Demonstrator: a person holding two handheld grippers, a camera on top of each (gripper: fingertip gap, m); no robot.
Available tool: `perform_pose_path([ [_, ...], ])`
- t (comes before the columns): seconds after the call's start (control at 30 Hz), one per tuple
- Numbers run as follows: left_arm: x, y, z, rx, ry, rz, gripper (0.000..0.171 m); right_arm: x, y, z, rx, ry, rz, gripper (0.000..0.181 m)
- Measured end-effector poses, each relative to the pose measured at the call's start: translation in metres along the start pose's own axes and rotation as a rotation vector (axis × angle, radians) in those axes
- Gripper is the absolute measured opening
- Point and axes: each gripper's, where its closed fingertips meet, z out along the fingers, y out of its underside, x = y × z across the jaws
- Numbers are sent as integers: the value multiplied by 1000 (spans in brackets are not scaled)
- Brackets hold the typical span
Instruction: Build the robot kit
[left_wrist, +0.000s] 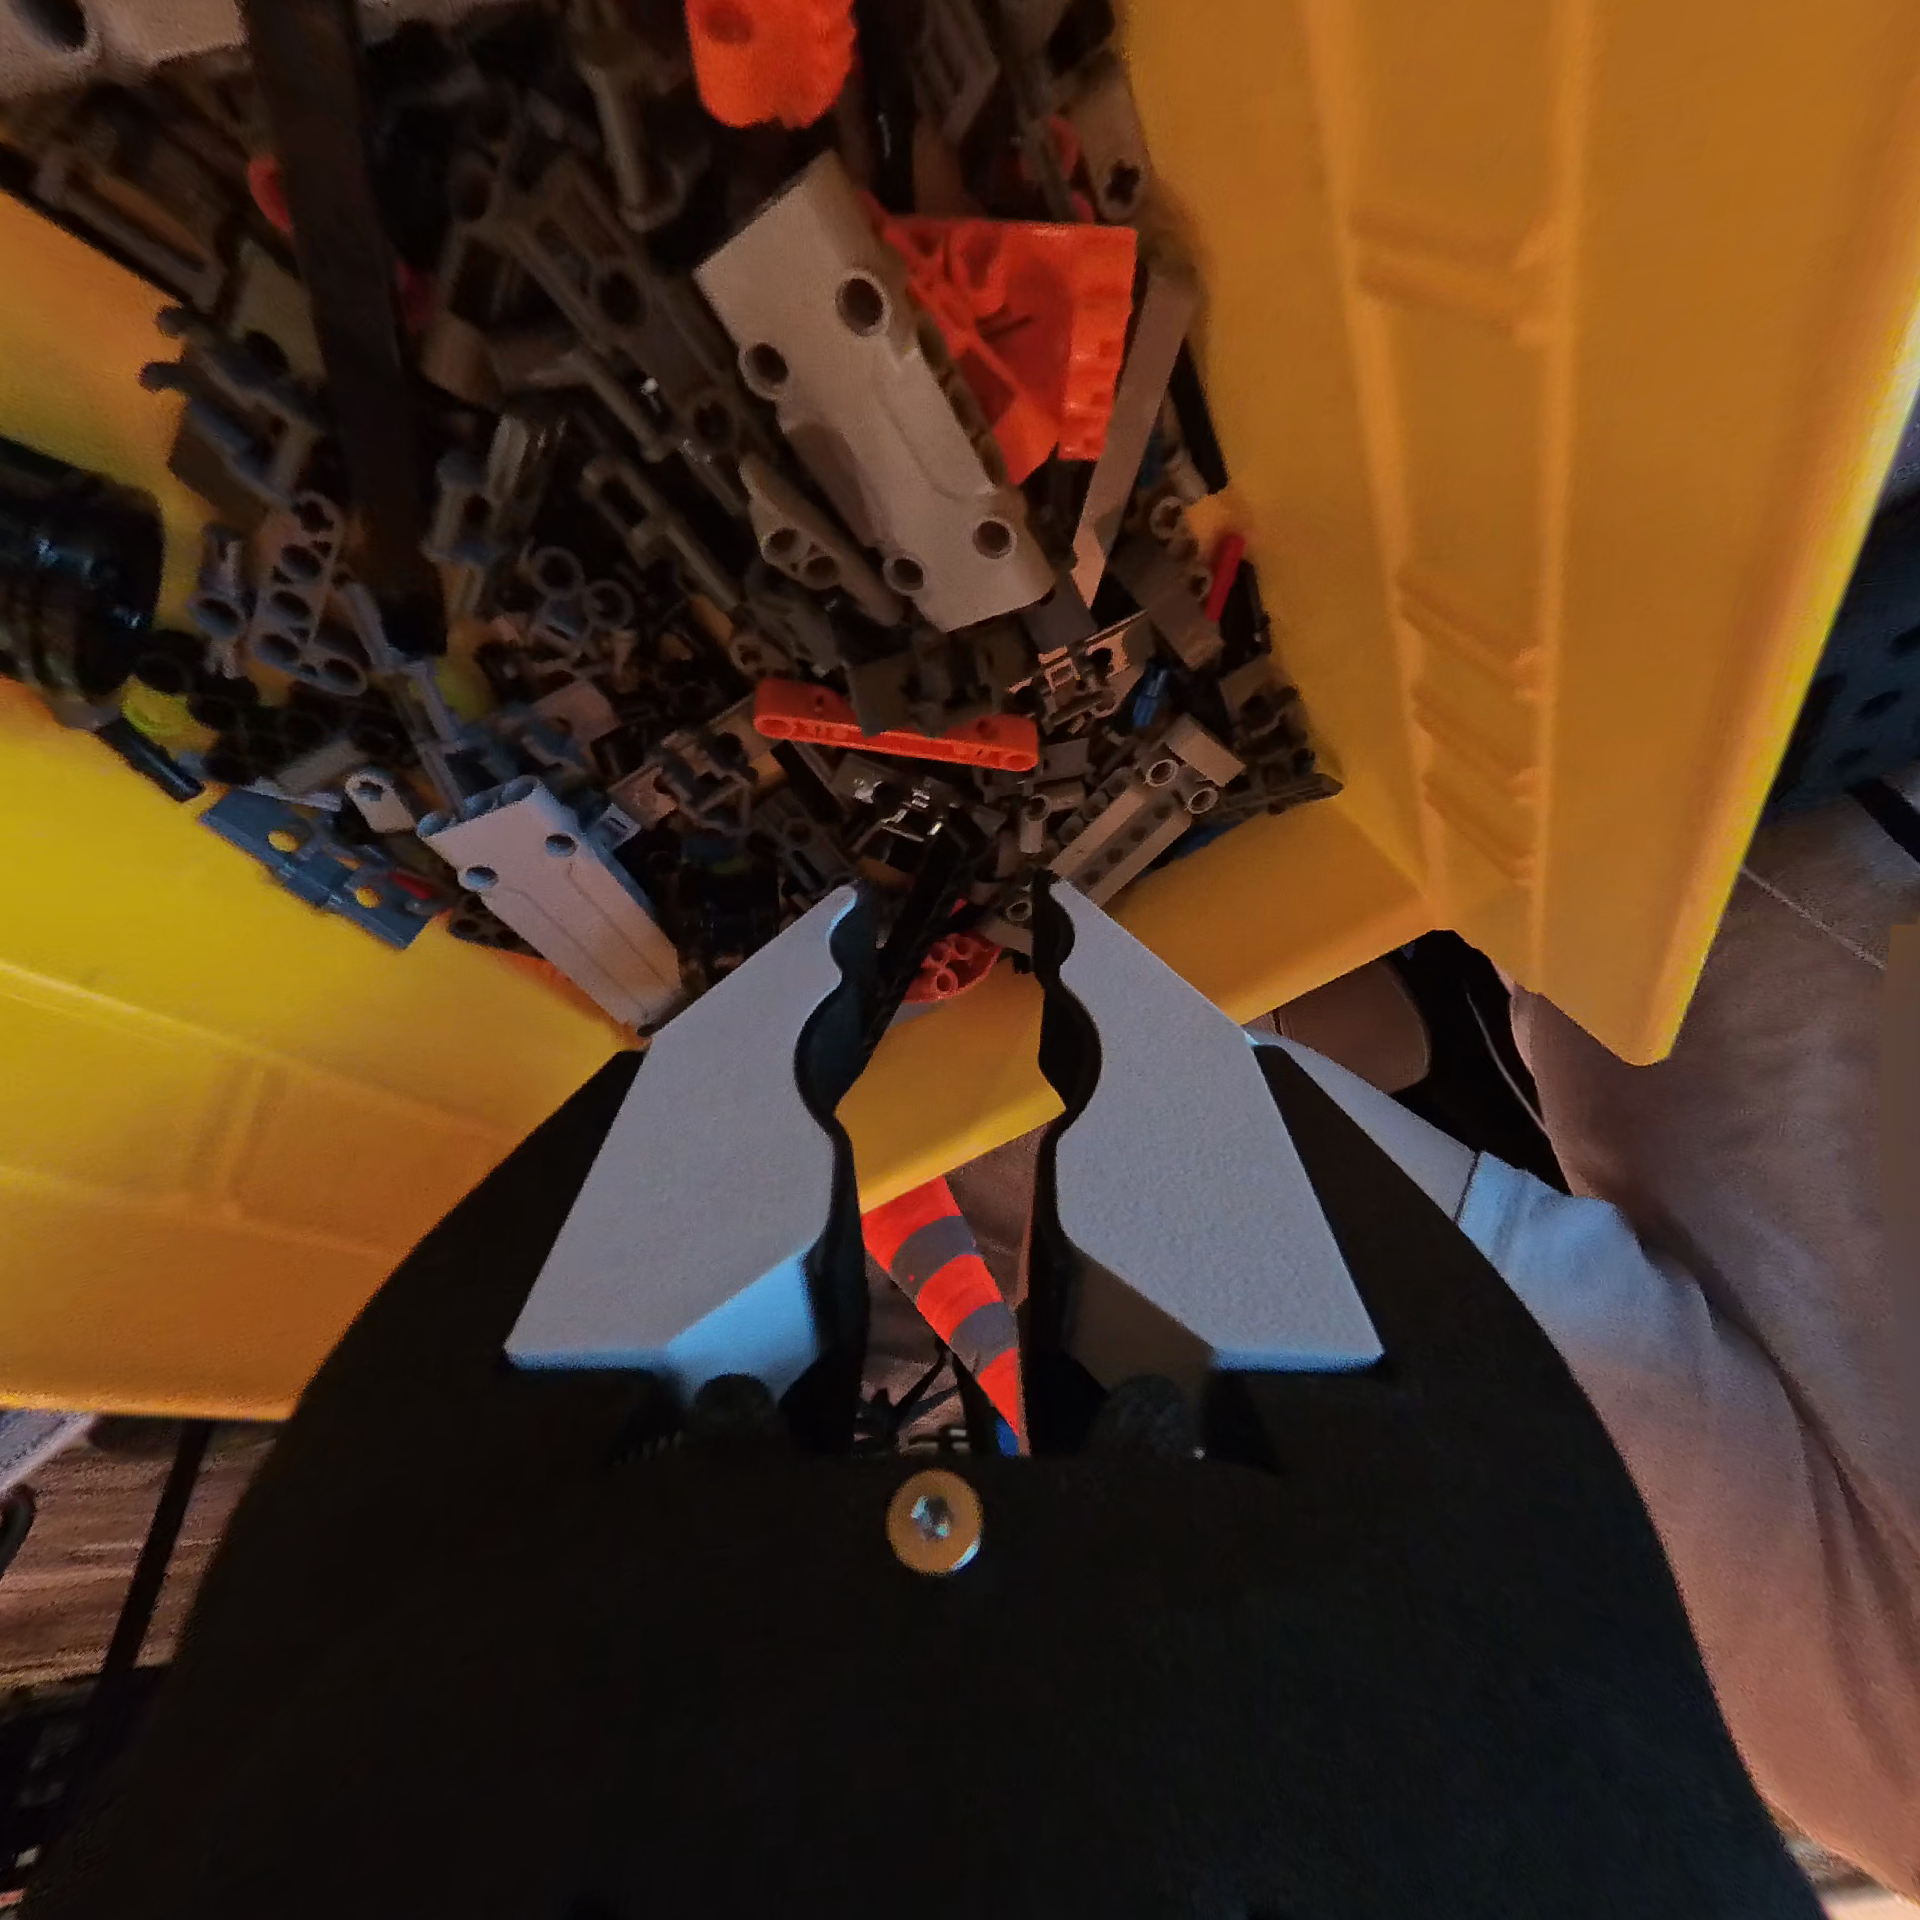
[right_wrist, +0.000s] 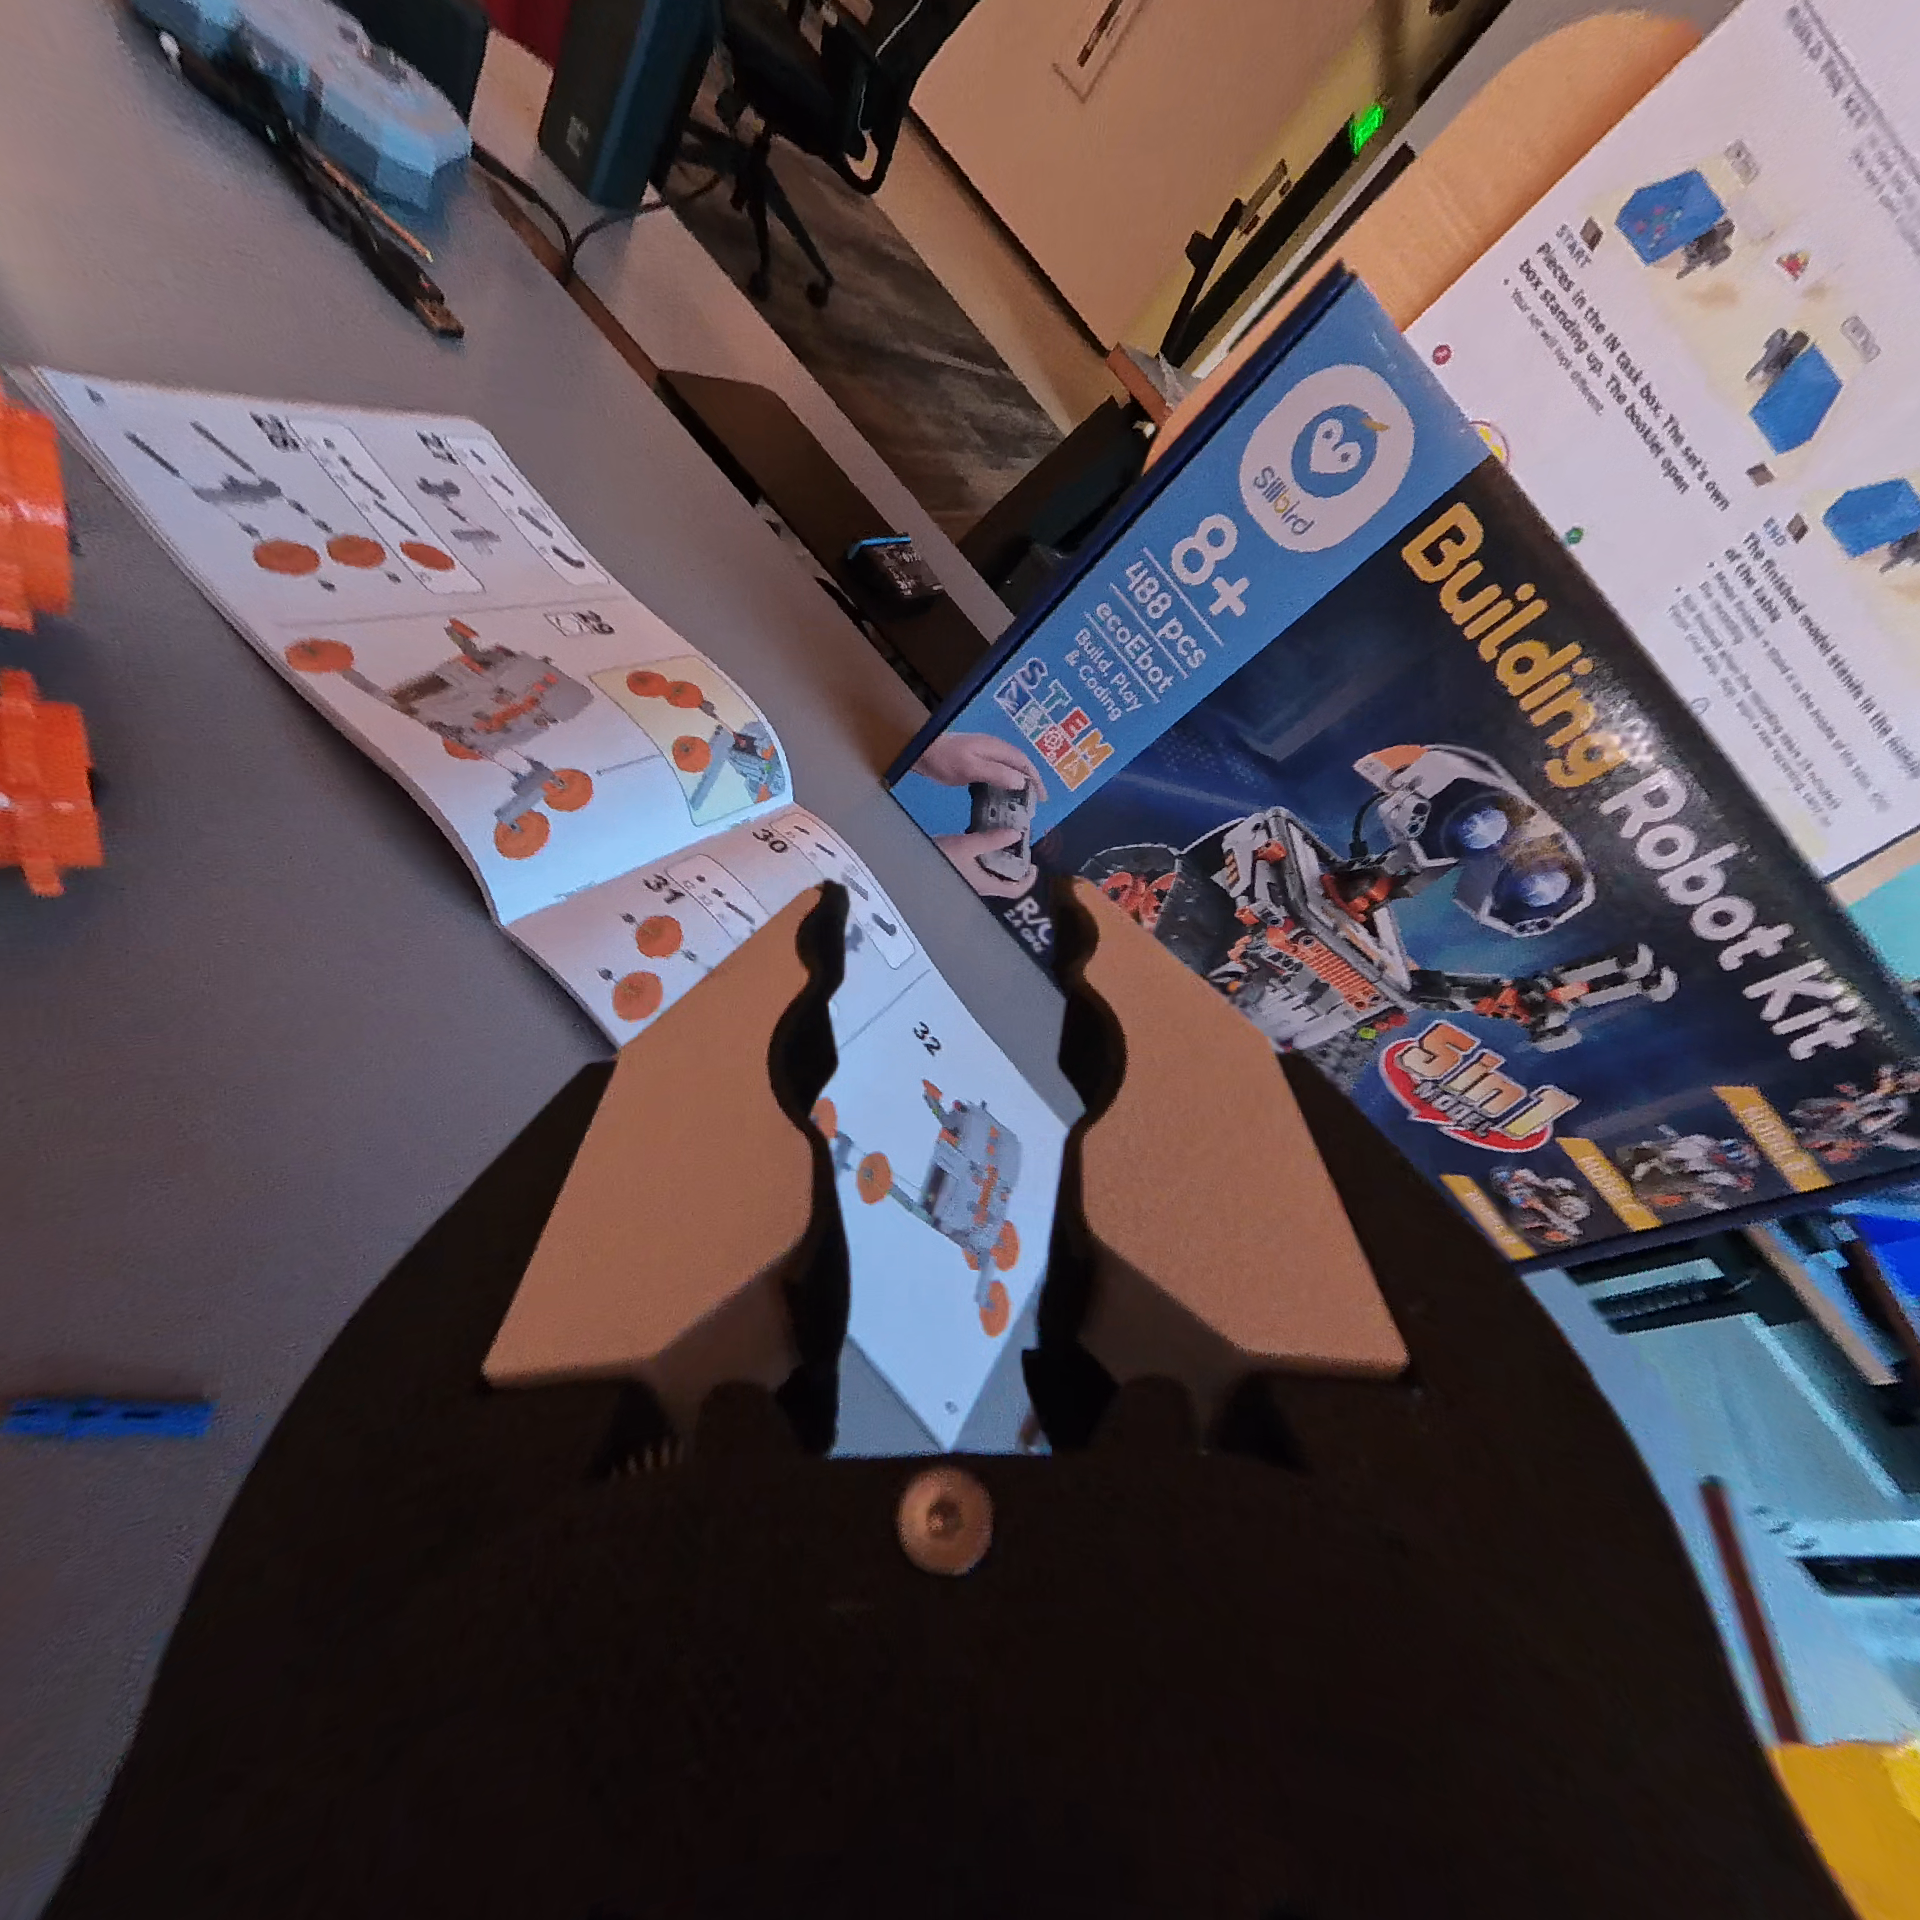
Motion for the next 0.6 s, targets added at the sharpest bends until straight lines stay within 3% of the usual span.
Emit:
perform_pose_path([
  [0.1, -11, 7, -3, 13, -26, -85, 29, 3, 6, -1, -10, 9, -61, 41],
  [0.37, -45, 20, 5, -21, 12, -346, 36, 12, 6, -4, 31, 15, 18, 40],
  [0.6, -53, 22, 18, -107, 23, -342, 43, 5, 5, -3, 29, 9, -43, 41],
])
